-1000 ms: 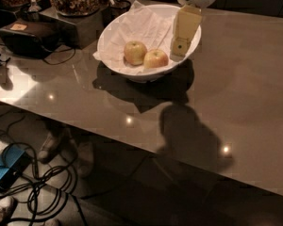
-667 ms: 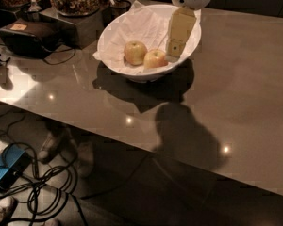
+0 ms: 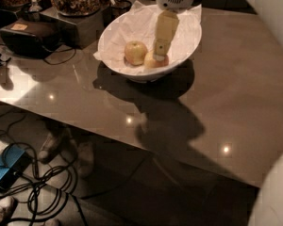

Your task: Pick apple from white bowl

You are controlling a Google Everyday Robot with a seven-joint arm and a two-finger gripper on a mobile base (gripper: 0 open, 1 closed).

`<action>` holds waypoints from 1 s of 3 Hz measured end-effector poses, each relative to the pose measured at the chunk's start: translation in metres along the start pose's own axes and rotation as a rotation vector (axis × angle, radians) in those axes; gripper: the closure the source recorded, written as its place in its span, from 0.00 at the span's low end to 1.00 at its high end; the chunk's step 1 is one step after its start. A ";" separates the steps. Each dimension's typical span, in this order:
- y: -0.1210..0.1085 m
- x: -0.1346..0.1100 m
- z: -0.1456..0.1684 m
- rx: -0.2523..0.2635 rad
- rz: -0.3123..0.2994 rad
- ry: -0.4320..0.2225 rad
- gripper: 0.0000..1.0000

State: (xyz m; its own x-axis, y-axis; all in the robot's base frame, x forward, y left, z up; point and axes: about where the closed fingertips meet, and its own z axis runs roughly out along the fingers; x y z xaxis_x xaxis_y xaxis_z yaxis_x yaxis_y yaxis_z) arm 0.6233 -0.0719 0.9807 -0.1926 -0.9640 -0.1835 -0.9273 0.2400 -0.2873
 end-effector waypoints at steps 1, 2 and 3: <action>-0.012 -0.002 0.017 -0.044 0.023 -0.014 0.09; -0.022 -0.004 0.030 -0.078 0.043 -0.027 0.16; -0.026 -0.006 0.044 -0.114 0.062 -0.034 0.17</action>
Offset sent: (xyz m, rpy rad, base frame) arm 0.0328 -0.0081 -0.0298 0.0522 0.1731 -0.0345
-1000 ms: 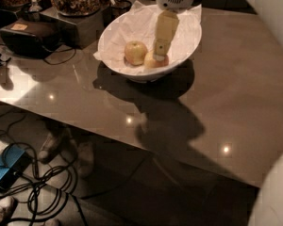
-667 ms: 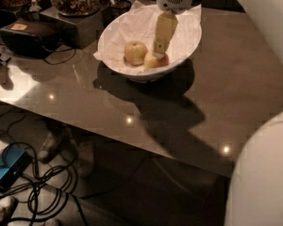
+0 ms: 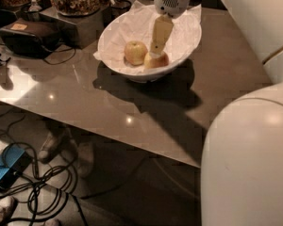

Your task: Pick apple from white bowl

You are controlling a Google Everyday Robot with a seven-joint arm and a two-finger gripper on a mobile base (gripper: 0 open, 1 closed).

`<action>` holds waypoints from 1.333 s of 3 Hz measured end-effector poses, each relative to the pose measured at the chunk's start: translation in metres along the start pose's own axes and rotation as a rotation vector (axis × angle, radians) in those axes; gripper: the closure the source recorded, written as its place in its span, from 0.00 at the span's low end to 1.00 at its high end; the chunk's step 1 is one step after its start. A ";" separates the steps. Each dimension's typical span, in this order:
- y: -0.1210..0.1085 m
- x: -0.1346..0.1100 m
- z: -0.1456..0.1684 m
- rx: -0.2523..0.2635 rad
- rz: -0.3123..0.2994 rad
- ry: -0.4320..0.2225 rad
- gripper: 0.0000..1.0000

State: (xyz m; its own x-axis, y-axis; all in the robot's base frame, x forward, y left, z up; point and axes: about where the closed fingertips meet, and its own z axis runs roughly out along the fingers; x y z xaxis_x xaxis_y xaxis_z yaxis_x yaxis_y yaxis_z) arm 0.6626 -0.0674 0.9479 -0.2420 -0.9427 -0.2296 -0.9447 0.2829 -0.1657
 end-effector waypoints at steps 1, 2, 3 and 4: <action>-0.002 0.001 0.014 -0.034 0.019 0.003 0.16; -0.001 0.000 0.027 -0.066 0.029 0.009 0.16; -0.001 0.000 0.036 -0.086 0.036 0.014 0.21; -0.001 0.000 0.043 -0.101 0.042 0.020 0.31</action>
Offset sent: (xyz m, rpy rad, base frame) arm -0.0178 -0.0090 -0.0378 -0.0334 0.2110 -0.0139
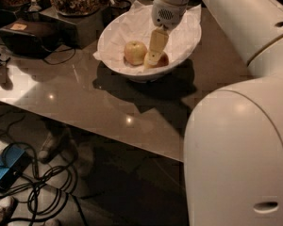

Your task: Pick apple from white bowl

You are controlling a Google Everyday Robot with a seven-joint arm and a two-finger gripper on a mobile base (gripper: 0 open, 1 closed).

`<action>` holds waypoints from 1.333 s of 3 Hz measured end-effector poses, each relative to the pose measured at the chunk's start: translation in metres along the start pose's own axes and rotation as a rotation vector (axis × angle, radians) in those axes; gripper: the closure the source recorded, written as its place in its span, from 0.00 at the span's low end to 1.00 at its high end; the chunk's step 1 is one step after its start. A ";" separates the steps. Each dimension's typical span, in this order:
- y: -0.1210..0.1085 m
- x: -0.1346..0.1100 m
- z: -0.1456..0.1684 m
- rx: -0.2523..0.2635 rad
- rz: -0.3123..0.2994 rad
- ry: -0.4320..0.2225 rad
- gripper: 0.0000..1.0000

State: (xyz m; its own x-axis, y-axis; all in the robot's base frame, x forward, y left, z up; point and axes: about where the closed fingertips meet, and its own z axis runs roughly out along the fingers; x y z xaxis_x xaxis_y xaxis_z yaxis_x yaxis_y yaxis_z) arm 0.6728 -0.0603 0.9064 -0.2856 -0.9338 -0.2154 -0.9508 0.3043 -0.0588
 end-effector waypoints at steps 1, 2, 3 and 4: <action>-0.002 0.002 0.006 -0.010 0.010 0.007 0.31; -0.003 0.005 0.013 -0.024 0.021 0.014 0.31; -0.002 0.009 0.023 -0.045 0.027 0.029 0.28; 0.000 0.017 0.035 -0.070 0.042 0.047 0.27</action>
Offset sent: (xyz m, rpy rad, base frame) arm -0.0255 -0.0225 -0.0162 -0.0604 0.1587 -0.0144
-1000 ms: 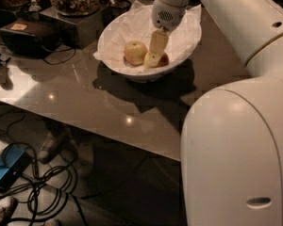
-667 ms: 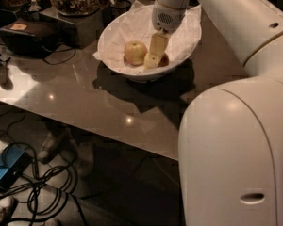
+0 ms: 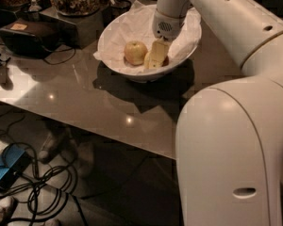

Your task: Pick apple from white bowl

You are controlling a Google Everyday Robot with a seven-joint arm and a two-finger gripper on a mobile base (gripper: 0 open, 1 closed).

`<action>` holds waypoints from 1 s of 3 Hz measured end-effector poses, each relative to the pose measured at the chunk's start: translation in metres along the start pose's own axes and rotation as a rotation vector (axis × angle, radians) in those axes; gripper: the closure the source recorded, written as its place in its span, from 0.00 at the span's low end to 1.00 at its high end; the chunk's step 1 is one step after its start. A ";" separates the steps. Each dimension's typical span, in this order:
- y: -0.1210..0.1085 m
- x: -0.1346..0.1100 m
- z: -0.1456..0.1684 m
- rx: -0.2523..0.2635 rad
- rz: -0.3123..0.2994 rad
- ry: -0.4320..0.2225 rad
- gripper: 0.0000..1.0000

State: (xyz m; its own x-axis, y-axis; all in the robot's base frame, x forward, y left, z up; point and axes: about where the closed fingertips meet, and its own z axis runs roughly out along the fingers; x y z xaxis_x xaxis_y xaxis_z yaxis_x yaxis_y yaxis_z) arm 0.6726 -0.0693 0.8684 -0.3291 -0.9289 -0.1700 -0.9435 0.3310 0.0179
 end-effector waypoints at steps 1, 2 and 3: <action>0.002 0.007 0.011 -0.023 0.015 0.016 0.28; -0.006 0.000 0.014 0.001 0.013 -0.009 0.46; -0.006 0.000 0.014 0.002 0.013 -0.009 0.69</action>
Offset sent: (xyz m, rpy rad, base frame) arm -0.0028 -0.0037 -0.0102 -0.0053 0.0247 -0.0088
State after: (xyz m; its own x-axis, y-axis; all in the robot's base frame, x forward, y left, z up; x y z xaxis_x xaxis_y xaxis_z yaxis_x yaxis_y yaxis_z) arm 0.6789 -0.0685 0.8546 -0.3414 -0.9228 -0.1785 -0.9389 0.3437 0.0188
